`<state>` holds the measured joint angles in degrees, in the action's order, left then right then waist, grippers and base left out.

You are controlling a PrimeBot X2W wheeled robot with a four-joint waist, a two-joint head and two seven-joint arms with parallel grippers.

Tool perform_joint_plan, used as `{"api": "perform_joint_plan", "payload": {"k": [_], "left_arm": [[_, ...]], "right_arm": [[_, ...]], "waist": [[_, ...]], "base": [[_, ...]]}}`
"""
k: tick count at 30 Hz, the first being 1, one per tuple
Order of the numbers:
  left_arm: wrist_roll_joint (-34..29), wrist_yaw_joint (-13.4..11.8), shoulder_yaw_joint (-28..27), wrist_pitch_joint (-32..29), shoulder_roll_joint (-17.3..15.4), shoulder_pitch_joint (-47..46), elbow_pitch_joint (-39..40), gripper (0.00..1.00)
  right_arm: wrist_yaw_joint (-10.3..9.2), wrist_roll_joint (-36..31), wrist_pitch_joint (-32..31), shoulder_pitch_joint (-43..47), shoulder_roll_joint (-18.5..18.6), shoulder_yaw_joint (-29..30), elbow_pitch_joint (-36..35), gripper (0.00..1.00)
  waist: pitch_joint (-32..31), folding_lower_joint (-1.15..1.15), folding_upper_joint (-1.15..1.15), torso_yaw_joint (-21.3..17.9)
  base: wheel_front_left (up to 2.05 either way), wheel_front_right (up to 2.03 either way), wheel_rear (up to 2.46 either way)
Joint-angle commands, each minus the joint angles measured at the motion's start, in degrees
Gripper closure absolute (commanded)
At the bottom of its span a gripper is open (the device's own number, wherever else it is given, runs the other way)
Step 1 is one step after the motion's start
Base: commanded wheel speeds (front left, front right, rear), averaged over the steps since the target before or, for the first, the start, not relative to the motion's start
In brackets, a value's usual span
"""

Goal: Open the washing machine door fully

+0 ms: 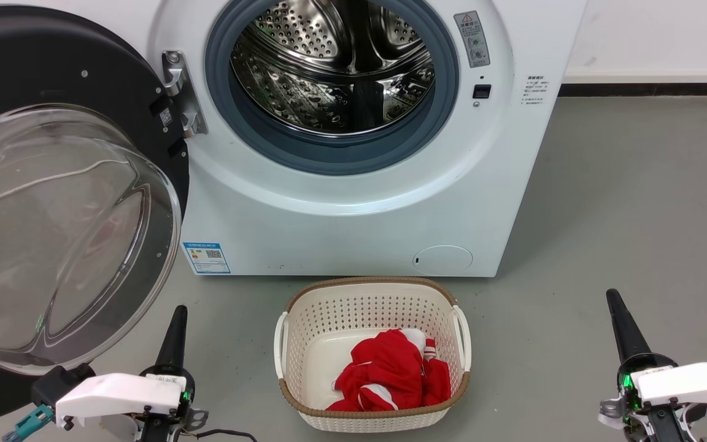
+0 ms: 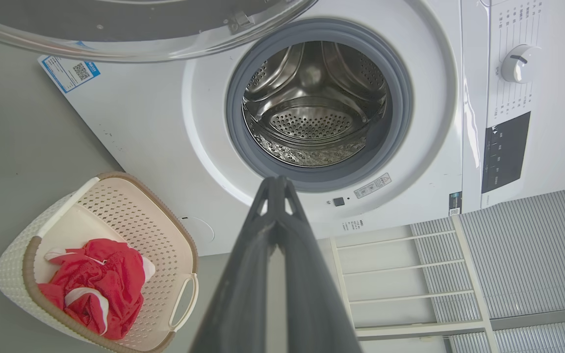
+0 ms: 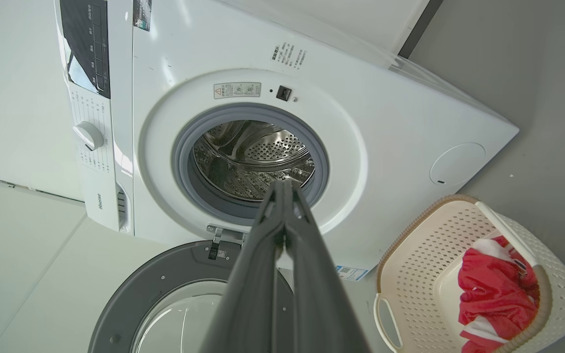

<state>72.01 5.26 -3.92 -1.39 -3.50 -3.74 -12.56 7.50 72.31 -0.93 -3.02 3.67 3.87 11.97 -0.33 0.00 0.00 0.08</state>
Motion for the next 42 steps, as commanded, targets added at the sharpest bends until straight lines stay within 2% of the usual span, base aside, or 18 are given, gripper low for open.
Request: {"api": "perform_joint_plan", "payload": {"k": [1,22,42], "left_arm": [[1.3,0.4,-0.2,-0.4,0.0,-1.2,0.2,1.0],[12.2,1.5,-1.7,-3.2,0.4,-2.2,-0.9,1.0],[19.9,2.3,-2.7,-5.1,0.7,-2.7,-1.5,1.0]], "right_arm": [[0.0,1.3,-0.3,-1.2,0.3,0.2,-0.1,1.0],[-0.01,12.7,-2.9,-2.5,0.2,1.0,1.1,1.0],[-0.02,20.5,-4.8,-3.4,0.0,1.7,2.0,1.0]], "waist": [[0.0,0.0,0.0,0.0],[0.3,0.0,0.0,0.0],[0.5,0.0,0.0,-0.1]], "base": [[0.0,0.0,0.0],[0.0,0.0,0.0],[0.0,0.0,0.0]]}}
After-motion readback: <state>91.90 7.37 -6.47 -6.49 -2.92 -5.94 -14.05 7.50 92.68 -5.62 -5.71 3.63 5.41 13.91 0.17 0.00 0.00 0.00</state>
